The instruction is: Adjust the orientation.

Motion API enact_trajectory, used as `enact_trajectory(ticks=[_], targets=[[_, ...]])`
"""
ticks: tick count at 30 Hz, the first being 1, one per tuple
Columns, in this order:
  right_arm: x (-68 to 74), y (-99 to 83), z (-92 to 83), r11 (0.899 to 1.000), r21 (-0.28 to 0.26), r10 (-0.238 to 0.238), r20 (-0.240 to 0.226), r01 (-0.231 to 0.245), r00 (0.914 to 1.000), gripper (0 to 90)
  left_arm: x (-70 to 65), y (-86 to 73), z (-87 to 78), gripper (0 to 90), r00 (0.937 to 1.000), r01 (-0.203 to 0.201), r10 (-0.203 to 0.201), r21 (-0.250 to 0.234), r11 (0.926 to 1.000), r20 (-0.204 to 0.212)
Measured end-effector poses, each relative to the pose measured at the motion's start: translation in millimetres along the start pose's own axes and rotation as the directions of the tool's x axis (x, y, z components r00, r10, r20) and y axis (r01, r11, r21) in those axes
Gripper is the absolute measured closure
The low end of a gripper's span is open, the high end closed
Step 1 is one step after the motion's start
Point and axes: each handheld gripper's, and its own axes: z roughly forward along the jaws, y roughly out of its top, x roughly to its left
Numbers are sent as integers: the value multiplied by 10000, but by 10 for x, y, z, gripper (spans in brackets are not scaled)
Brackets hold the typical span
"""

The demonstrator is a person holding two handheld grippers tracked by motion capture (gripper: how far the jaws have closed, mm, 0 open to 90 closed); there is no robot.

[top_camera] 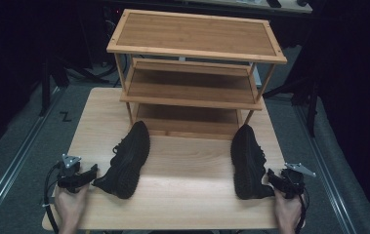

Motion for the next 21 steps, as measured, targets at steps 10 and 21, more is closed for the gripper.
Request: enact_trajectory(ticks=[10,21], targets=[[3,1,2,10000,16,-55,-66,55,10000,418,-3,0,1,329,10000,-49,49,20,10000,7],[1,3,3,10000,46,-52,-221,53,9997,386,-4,5,2,329,9995,-102,102,0,9999,304]])
